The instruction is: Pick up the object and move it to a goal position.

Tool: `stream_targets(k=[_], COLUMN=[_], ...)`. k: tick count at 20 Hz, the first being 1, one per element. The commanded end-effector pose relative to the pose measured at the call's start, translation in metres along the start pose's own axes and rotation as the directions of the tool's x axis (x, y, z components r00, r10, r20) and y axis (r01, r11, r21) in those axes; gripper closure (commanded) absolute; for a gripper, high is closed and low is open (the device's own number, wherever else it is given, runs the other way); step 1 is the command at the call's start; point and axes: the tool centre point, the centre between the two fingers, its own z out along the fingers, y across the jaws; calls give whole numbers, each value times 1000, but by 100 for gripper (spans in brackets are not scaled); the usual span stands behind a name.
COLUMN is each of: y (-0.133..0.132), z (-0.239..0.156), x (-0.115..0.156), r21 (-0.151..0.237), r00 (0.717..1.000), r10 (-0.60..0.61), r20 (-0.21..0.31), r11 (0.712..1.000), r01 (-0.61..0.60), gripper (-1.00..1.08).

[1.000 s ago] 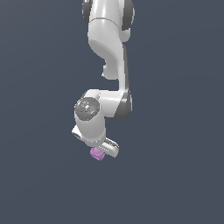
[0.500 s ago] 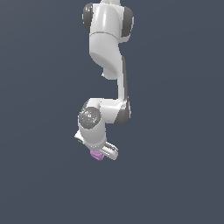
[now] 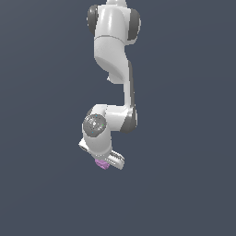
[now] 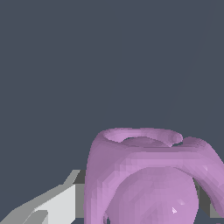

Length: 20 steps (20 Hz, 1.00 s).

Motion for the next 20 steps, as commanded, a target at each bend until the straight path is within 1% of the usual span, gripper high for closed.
stream_targets(k=[1, 8, 12, 16, 20], y=[0, -1, -5, -14, -30], z=[0, 0, -2, -4, -8], x=[0, -1, -6, -18, -37], r21=[0, 0, 0, 0, 0], r00=[1000, 1000, 1000, 1000, 1000], r10=[0, 0, 0, 0, 0], r20=[0, 0, 0, 0, 0], r11=[1000, 1000, 1000, 1000, 1000], r01=[0, 0, 0, 0, 0], gripper=[108, 108, 108, 108, 108])
